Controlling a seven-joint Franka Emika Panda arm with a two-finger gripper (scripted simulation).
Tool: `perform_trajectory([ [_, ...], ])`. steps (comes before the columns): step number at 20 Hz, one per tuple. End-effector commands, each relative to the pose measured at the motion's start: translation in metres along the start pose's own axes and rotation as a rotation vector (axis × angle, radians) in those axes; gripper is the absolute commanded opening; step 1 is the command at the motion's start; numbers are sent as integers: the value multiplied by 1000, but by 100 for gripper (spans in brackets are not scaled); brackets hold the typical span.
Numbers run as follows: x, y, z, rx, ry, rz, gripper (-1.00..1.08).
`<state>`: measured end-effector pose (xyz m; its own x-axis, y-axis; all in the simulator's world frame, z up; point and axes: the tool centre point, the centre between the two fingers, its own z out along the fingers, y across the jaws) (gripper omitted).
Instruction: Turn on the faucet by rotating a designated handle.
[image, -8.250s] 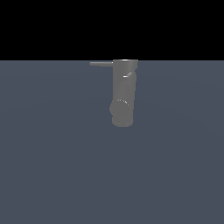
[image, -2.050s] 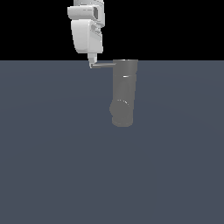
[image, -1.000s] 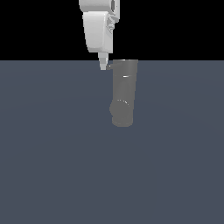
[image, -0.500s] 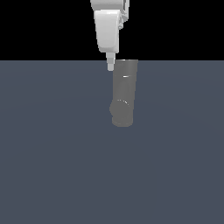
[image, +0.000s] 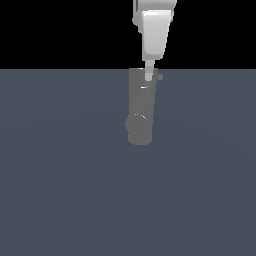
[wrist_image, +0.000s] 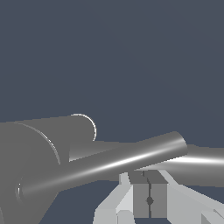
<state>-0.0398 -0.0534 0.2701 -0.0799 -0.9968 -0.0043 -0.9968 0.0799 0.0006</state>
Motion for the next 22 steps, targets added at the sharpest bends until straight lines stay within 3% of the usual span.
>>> perform_trajectory([
  [1, 42, 2, -1, 1, 4, 59, -100],
  [2, 5, 0, 0, 0, 0, 2, -100],
  [22, 59, -38, 0, 0, 2, 31, -100],
])
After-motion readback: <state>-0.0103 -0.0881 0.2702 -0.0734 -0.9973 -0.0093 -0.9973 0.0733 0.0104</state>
